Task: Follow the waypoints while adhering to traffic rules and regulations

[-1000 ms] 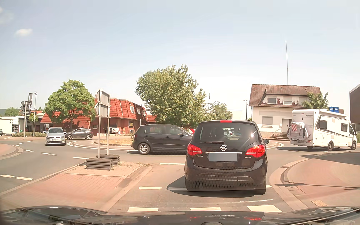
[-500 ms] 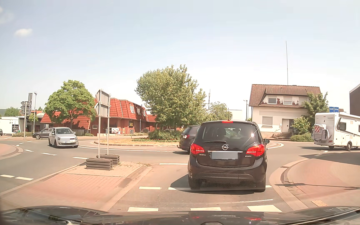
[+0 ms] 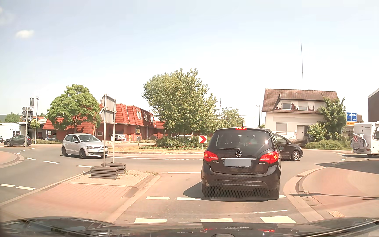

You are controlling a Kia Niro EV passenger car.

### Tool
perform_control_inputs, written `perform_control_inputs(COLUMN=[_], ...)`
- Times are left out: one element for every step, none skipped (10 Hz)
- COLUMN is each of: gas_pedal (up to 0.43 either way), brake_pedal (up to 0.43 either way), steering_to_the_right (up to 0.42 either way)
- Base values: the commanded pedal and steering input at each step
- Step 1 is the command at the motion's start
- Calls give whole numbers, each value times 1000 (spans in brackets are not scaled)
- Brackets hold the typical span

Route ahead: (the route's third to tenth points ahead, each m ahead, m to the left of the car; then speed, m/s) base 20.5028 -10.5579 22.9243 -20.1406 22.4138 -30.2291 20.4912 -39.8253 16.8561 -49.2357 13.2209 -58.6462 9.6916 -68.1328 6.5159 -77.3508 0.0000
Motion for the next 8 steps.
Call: perform_control_inputs(gas_pedal=[0,0,0,0,0,0,0,0], brake_pedal=[177,177,177,171,171,171,171,171], steering_to_the_right=[10,10,10,10,10,10,10,10])
